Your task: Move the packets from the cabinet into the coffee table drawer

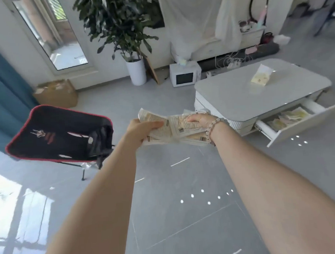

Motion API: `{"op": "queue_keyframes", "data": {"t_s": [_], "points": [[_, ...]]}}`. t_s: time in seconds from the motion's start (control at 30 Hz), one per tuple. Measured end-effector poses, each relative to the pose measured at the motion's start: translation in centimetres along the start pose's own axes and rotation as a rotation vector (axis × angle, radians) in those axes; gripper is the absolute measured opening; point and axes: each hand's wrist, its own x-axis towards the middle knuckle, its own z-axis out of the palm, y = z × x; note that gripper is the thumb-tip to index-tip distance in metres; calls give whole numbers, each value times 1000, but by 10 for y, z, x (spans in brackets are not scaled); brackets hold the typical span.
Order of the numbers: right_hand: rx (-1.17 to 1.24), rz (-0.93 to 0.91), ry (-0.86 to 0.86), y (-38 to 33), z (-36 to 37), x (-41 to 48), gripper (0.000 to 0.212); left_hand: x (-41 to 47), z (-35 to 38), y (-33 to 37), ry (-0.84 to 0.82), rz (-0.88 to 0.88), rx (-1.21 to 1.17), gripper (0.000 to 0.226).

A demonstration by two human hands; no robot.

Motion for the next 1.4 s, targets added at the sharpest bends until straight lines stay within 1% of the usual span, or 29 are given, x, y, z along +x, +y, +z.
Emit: {"op": "queue_keyframes", "data": {"t_s": [0.03, 0.07, 0.1, 0.13, 0.2, 0.27, 0.37, 0.47, 0.6, 0.67, 0.73, 0.77, 0.87, 1.03, 1.2, 1.37, 1.4], "points": [[12, -6, 46, 4, -12, 5, 21, 8, 12, 2, -43, -8, 21, 44], [13, 1, 110, 8, -25, 10, 39, 16, 25, 5, -83, -12, 36, 46], [25, 11, 152, 13, -39, 14, 53, 23, 39, 7, -119, -12, 46, 47], [31, 17, 200, 18, -53, 19, 55, 30, 54, 11, -154, -10, 54, 47], [39, 29, 241, 23, -77, 14, 49, 40, 85, 20, -248, -5, 75, 44], [50, 46, 276, 22, -99, 4, 59, 43, 119, 30, -335, 16, 95, 38], [85, 20, 314, 31, -140, 1, 48, 47, 168, 40, -417, 45, 121, 40], [104, 45, 388, 39, -177, -6, 51, 53, 215, 46, -479, 49, 145, 45], [121, 102, 465, 44, -230, -14, 50, 59, 283, 62, -522, 77, 209, 54], [110, 129, 519, 46, -258, -12, 49, 61, 317, 73, -545, 91, 227, 53], [156, 136, 553, 45, -285, -8, 45, 63, 349, 84, -561, 104, 248, 49], [191, 139, 556, 44, -298, -6, 41, 63, 365, 89, -571, 107, 252, 45], [257, 145, 536, 44, -339, -2, 15, 64, 409, 102, -600, 104, 246, 32], [296, 134, 523, 48, -394, 20, 18, 74, 467, 115, -615, 94, 235, 24], [361, 139, 533, 58, -440, 55, 14, 92, 513, 124, -631, 90, 272, 34], [389, 144, 501, 61, -486, 91, 12, 116, 564, 132, -647, 70, 287, 26], [391, 150, 503, 62, -497, 98, 14, 122, 576, 134, -651, 70, 291, 26]]}}
